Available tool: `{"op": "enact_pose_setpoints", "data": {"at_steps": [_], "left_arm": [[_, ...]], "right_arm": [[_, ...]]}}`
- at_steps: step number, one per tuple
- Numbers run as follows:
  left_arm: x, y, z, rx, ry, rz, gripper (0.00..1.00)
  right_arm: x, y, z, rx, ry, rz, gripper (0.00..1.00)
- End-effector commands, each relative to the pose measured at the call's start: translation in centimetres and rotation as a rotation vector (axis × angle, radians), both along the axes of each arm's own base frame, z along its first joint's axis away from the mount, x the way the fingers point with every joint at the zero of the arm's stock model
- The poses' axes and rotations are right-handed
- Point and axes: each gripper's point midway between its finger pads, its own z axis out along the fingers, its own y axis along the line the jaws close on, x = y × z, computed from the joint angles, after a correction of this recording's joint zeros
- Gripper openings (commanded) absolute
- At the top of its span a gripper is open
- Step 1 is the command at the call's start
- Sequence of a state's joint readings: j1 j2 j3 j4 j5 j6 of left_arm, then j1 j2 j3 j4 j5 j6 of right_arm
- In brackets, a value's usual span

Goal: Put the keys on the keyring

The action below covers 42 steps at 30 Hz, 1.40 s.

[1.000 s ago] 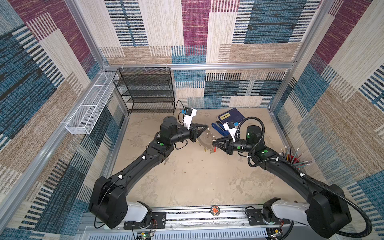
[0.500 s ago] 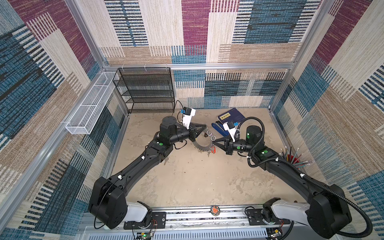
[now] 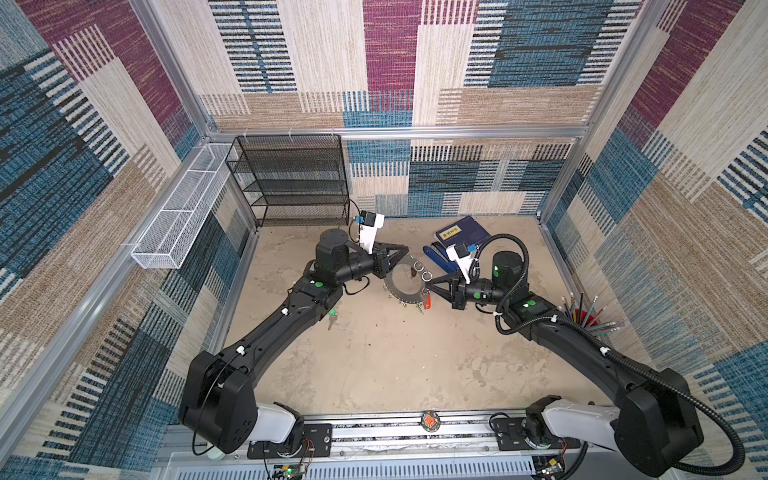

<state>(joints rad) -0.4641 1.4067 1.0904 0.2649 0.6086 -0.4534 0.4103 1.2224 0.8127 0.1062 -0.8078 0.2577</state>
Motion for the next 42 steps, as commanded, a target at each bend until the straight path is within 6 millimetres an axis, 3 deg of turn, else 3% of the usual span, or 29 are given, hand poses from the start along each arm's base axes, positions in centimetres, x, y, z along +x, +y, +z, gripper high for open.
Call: {"op": "enact_pose_setpoints", "data": {"at_steps": [1, 9, 14, 19, 23, 31, 42], "left_arm": [[0.3, 0.4, 0.9, -0.028, 0.007, 0.015, 0.27], [1.0, 3.6, 0.4, -0.049, 0.069, 0.106, 0.45], [-1.8, 5.0, 0.2, -0.035, 0.069, 0.096, 0.47], [-6.1, 3.1, -0.8, -0.083, 0.139, -0.085, 0.41], [-8.3, 0.1, -2.1, -0.045, 0.141, -0.179, 0.42], [-6.1, -2.9, -3.2, -0.074, 0.217, -0.181, 0.4], [-5.5, -4.7, -2.3, -0.129, 0.211, -0.23, 0.36]], "right_arm": [[0.3, 0.1, 1.4, 0.024, -0.046, -0.004, 0.0], [0.8, 0.1, 1.4, 0.019, -0.042, -0.015, 0.0], [1.3, 0.2, 1.4, 0.016, -0.039, -0.026, 0.0], [1.5, 0.3, 1.3, 0.015, -0.032, -0.03, 0.0], [1.3, 0.2, 1.4, 0.022, -0.029, -0.028, 0.0], [0.8, 0.0, 1.6, 0.026, -0.033, -0.028, 0.0], [0.6, 0.0, 1.1, 0.02, -0.032, -0.025, 0.0]]}}
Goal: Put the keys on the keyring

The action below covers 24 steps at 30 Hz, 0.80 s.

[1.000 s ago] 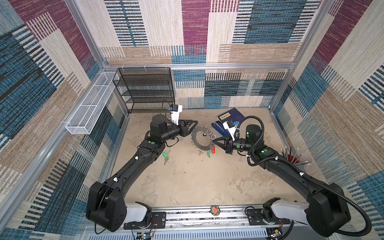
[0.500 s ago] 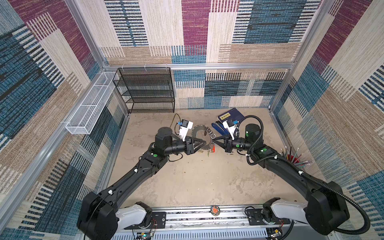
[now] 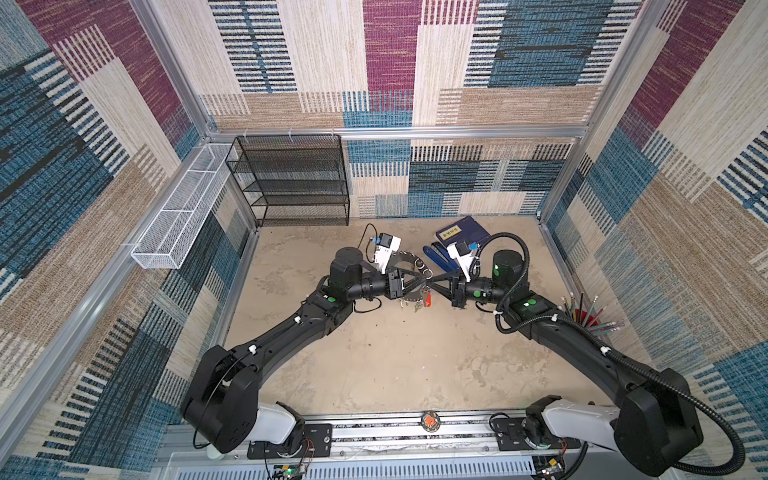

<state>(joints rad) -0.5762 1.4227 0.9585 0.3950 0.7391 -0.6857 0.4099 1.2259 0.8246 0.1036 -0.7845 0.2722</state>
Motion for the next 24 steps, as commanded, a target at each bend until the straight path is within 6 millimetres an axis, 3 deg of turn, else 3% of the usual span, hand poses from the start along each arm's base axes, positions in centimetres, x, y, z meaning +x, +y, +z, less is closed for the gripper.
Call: {"op": "enact_pose_setpoints", "data": {"at_steps": [1, 11, 24], "left_arm": [[0.4, -0.4, 1.3, -0.036, -0.021, -0.003, 0.36], [1.1, -0.8, 0.7, -0.024, 0.001, 0.004, 0.31], [1.8, -1.0, 0.0, 0.01, 0.03, 0.026, 0.08]], "right_arm": [[0.1, 0.0, 0.9, 0.019, -0.04, 0.001, 0.0], [0.0, 0.0, 1.0, 0.02, -0.045, 0.005, 0.0], [-0.1, 0.1, 1.0, 0.023, -0.043, 0.01, 0.0]]}}
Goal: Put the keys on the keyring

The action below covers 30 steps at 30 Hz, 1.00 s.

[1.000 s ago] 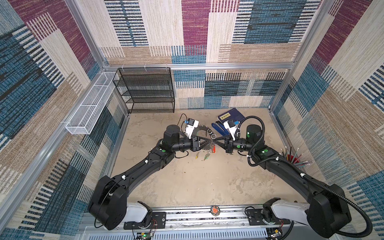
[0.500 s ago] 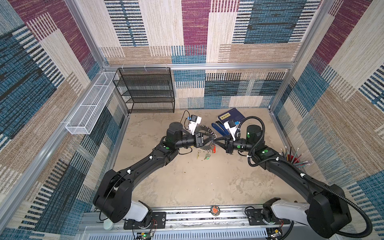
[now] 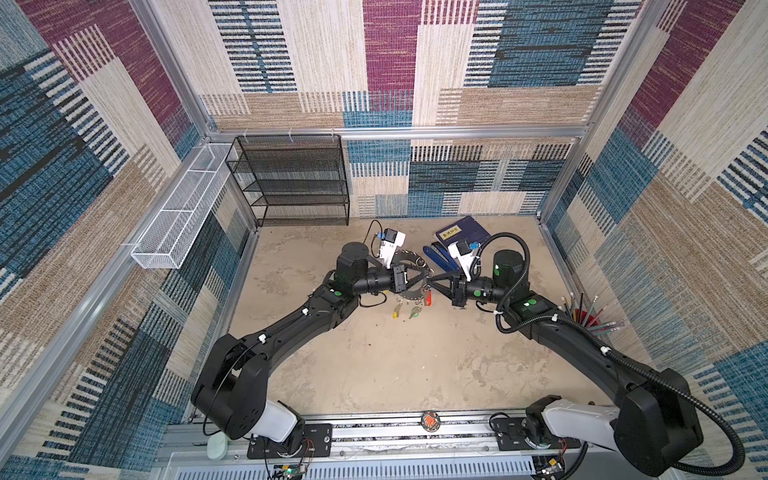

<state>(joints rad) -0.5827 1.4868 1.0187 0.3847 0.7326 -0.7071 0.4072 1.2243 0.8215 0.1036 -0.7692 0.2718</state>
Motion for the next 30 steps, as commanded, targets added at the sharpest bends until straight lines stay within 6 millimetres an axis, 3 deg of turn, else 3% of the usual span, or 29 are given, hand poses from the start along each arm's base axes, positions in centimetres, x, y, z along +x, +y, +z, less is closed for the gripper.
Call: {"op": "enact_pose_setpoints", "data": {"at_steps": [1, 5, 30], "left_arm": [[0.6, 0.1, 0.0, 0.012, 0.004, 0.028, 0.06], [0.8, 0.3, -0.3, 0.035, 0.023, 0.047, 0.0], [0.7, 2.6, 1.8, 0.125, 0.053, 0.02, 0.0]], "right_arm": [[-0.3, 0.2, 1.2, 0.026, -0.044, 0.024, 0.0], [-0.2, 0.1, 1.3, 0.023, -0.048, 0.012, 0.0], [0.5, -0.6, 0.5, -0.014, -0.057, -0.049, 0.0]]}}
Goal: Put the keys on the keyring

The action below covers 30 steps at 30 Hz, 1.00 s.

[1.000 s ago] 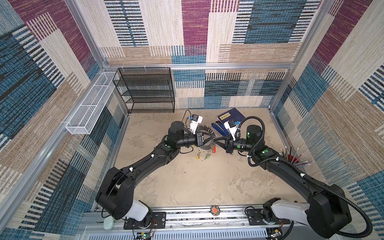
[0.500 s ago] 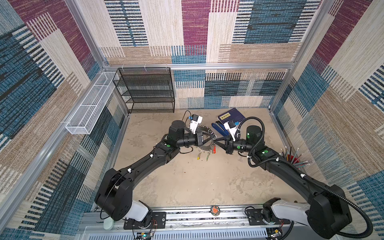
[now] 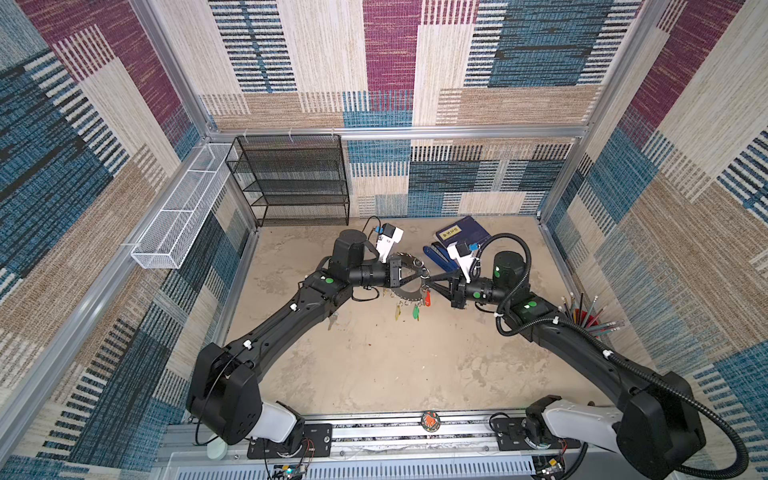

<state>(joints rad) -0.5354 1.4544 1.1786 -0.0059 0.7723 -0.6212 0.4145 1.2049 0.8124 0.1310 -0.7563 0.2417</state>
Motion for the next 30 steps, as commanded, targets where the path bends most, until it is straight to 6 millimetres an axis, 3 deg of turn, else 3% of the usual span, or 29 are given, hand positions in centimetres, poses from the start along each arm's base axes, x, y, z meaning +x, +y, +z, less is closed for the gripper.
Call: {"op": "enact_pose_setpoints", "data": {"at_steps": [1, 3, 9, 13, 23, 30], "left_arm": [[0.8, 0.7, 0.9, 0.006, -0.038, 0.016, 0.0], [0.6, 0.6, 1.1, 0.003, -0.03, 0.001, 0.0], [0.9, 0.5, 1.1, -0.017, -0.005, 0.005, 0.0], [1.6, 0.7, 1.1, -0.045, 0.036, 0.027, 0.0], [3.6, 1.9, 0.6, -0.107, 0.182, 0.073, 0.0], [3.6, 1.7, 0.1, -0.113, 0.255, 0.039, 0.0]], "right_arm": [[0.8, -0.6, -0.3, -0.015, 0.006, -0.057, 0.0], [1.0, -0.7, -0.5, -0.021, 0.01, -0.07, 0.01], [1.4, -0.8, -0.5, -0.026, 0.008, -0.09, 0.29], [1.6, -1.1, -0.5, -0.037, 0.002, -0.108, 0.4], [1.8, -2.4, 0.7, -0.05, -0.074, -0.192, 0.56], [1.9, -1.3, 1.0, -0.109, -0.194, -0.219, 0.65]]}}
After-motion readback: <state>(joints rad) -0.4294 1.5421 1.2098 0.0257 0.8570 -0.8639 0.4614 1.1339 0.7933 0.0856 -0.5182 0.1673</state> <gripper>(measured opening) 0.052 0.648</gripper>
